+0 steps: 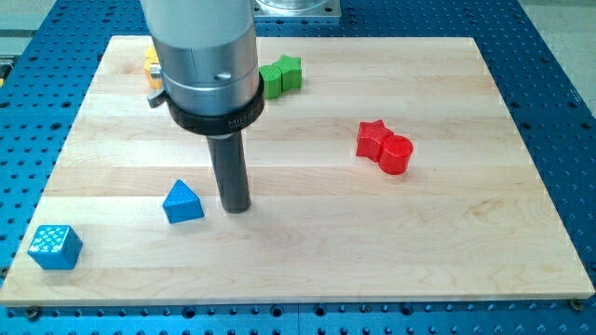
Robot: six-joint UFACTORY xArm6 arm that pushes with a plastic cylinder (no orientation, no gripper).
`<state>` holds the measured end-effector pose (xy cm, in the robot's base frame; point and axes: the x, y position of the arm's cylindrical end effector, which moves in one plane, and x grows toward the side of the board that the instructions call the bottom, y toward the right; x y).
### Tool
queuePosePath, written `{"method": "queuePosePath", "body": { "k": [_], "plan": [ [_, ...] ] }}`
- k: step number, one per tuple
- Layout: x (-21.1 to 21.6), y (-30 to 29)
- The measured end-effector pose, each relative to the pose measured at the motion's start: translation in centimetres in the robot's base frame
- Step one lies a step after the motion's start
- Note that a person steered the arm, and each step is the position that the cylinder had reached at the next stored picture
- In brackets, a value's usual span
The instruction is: Push the yellow blocks to the center left of the board
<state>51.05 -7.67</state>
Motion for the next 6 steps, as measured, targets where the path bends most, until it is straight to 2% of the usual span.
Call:
{"method": "queuePosePath", "body": {
  "k": [1,3,6],
  "plan": [
    [1.3,-7.5],
    [3.2,-15.1],
    [-10.6,-12.0]
  ]
}}
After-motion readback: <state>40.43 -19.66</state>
